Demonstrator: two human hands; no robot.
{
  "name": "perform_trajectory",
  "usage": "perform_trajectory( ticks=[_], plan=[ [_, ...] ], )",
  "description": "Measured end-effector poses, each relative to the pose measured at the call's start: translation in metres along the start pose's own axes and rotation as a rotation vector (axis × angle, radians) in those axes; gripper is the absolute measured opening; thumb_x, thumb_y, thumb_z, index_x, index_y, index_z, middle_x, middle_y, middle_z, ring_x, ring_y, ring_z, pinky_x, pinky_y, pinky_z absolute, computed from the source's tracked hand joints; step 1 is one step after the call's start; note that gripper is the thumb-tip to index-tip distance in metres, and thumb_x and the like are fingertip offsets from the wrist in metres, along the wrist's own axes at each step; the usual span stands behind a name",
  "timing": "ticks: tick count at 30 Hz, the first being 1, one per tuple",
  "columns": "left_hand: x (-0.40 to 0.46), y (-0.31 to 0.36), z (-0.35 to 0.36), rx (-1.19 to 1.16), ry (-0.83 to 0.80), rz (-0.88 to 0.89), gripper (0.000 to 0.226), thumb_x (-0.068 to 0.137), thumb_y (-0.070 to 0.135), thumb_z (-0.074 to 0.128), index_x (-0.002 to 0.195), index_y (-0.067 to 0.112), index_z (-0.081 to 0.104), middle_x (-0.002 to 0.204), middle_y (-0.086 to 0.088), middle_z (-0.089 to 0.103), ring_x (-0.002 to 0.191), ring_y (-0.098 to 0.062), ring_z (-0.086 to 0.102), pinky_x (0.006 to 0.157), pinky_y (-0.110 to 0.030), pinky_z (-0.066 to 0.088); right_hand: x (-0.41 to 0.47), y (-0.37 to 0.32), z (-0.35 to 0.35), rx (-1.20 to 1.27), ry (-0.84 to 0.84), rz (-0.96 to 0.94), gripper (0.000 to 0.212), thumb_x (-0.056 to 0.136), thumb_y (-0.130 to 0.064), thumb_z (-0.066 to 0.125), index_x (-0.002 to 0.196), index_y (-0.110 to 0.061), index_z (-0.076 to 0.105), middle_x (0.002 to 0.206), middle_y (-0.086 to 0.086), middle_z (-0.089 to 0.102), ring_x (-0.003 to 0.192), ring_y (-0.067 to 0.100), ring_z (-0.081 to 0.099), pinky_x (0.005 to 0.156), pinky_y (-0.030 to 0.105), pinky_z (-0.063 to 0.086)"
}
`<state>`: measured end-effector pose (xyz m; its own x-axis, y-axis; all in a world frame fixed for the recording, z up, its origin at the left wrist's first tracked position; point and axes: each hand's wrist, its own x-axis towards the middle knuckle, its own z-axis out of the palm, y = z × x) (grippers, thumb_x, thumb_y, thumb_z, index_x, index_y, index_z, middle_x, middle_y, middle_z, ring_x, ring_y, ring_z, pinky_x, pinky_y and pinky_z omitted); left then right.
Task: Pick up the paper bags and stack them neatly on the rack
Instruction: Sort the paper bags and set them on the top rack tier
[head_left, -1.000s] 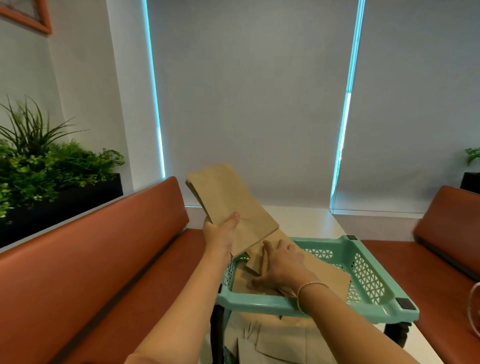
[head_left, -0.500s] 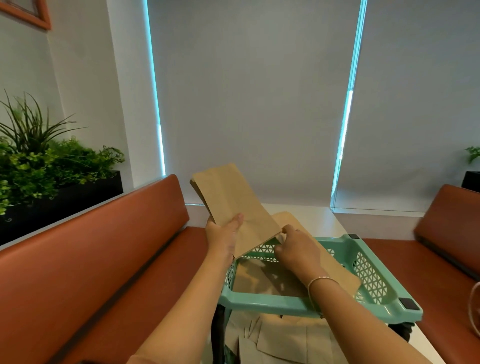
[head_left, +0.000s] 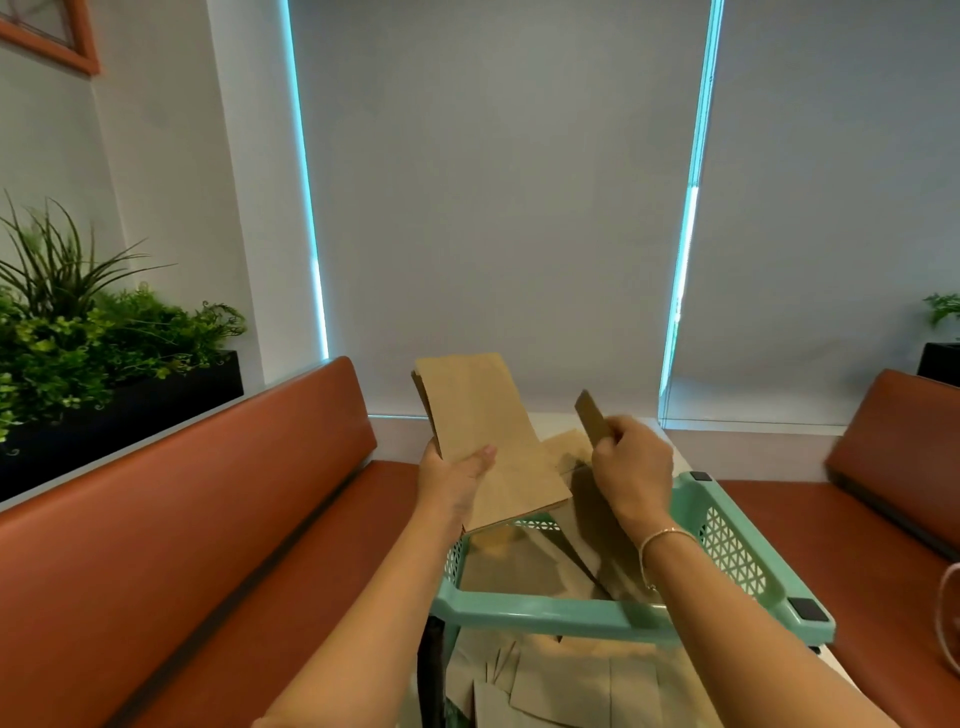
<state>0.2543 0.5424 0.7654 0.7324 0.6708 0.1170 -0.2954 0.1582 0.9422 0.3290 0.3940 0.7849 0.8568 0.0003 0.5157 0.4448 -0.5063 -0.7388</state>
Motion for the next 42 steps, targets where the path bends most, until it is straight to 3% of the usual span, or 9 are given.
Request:
perform_trajectory(
  ticks=[6, 10, 14, 17, 24, 27, 30, 35, 42],
  plan=[
    [-0.003, 0.001, 0.003, 0.038, -0.094, 0.006, 0.032, 0.088, 0.002, 0.062, 0.117, 0.010, 0.053, 0.104, -0.006, 0.063, 0.082, -0.010, 0.060, 0.066, -0.020, 0.048, 0.009, -0.028, -0.025, 0.418, 0.153, -0.207, 0.029, 0.087, 0.000, 0.053, 0.084, -0.025, 0.068, 0.092, -0.006, 0.065, 0.091, 0.012, 0.057, 0.085, 0.028, 0.048],
    [-0.004, 0.004, 0.003, 0.075, -0.121, -0.009, 0.025, 0.093, 0.009, 0.055, 0.118, 0.013, 0.055, 0.099, -0.002, 0.064, 0.082, -0.010, 0.059, 0.065, -0.021, 0.048, 0.005, -0.031, -0.033, 0.731, -0.185, -0.110, 0.032, 0.084, 0.005, 0.058, 0.067, -0.021, 0.064, 0.103, -0.008, 0.064, 0.099, 0.006, 0.057, 0.091, 0.029, 0.048],
    [-0.009, 0.011, 0.004, -0.092, -0.226, -0.112, 0.018, 0.095, 0.021, 0.052, 0.109, 0.015, 0.061, 0.094, -0.007, 0.068, 0.082, -0.021, 0.064, 0.069, -0.030, 0.055, 0.001, -0.014, -0.031, 0.626, -0.480, -0.042, 0.035, 0.082, 0.012, 0.055, 0.060, -0.014, 0.063, 0.129, -0.008, 0.047, 0.112, 0.010, 0.043, 0.074, 0.015, 0.045],
    [-0.010, 0.011, 0.004, -0.046, -0.209, -0.071, 0.019, 0.096, 0.020, 0.051, 0.111, 0.016, 0.061, 0.098, -0.008, 0.069, 0.090, -0.024, 0.066, 0.080, -0.038, 0.054, 0.002, 0.002, -0.027, 0.515, -0.521, 0.017, 0.035, 0.082, 0.011, 0.056, 0.059, -0.014, 0.065, 0.130, -0.010, 0.043, 0.115, 0.013, 0.043, 0.076, 0.020, 0.047],
    [-0.010, 0.011, 0.002, -0.051, -0.227, -0.093, 0.048, 0.089, 0.060, 0.036, 0.117, 0.026, 0.056, 0.117, -0.001, 0.064, 0.109, -0.022, 0.061, 0.088, -0.038, 0.053, 0.002, 0.006, -0.021, 0.499, -0.542, 0.083, 0.039, 0.085, 0.012, 0.049, 0.059, -0.013, 0.063, 0.075, 0.005, 0.064, 0.067, 0.017, 0.058, 0.059, 0.021, 0.051],
    [-0.013, 0.010, 0.002, -0.101, -0.222, -0.079, 0.032, 0.082, 0.036, 0.064, 0.110, 0.022, 0.058, 0.115, -0.008, 0.066, 0.104, -0.027, 0.063, 0.093, -0.047, 0.050, 0.000, 0.003, -0.017, 0.458, -0.541, 0.078, 0.036, 0.085, 0.012, 0.049, 0.062, -0.012, 0.065, 0.070, 0.001, 0.063, 0.062, 0.011, 0.058, 0.051, 0.013, 0.049],
    [-0.012, 0.007, 0.002, -0.092, -0.164, -0.034, 0.032, 0.086, 0.009, 0.064, 0.116, 0.016, 0.054, 0.103, -0.006, 0.067, 0.091, -0.024, 0.065, 0.080, -0.041, 0.054, -0.003, -0.001, -0.015, 0.467, -0.489, 0.133, 0.038, 0.089, 0.006, 0.043, 0.069, -0.015, 0.067, 0.077, 0.001, 0.064, 0.066, 0.013, 0.056, 0.055, 0.019, 0.049],
    [-0.013, 0.009, 0.005, -0.098, -0.120, 0.051, 0.020, 0.089, 0.015, 0.061, 0.102, 0.029, 0.054, 0.111, -0.007, 0.064, 0.103, -0.029, 0.062, 0.090, -0.049, 0.051, -0.015, -0.008, -0.008, 0.548, -0.616, 0.280, 0.020, 0.100, -0.033, 0.036, 0.113, -0.024, 0.048, 0.101, 0.001, 0.055, 0.088, 0.018, 0.057, 0.065, 0.031, 0.055],
    [-0.014, 0.008, 0.007, -0.077, -0.130, 0.065, 0.019, 0.089, 0.013, 0.061, 0.102, 0.025, 0.056, 0.107, -0.005, 0.066, 0.098, -0.024, 0.064, 0.087, -0.043, 0.053, -0.031, -0.006, 0.028, 0.375, -0.465, 0.137, 0.033, 0.094, -0.049, 0.041, 0.107, -0.020, 0.046, 0.096, -0.002, 0.058, 0.082, 0.012, 0.057, 0.064, 0.024, 0.047]
  ],
)
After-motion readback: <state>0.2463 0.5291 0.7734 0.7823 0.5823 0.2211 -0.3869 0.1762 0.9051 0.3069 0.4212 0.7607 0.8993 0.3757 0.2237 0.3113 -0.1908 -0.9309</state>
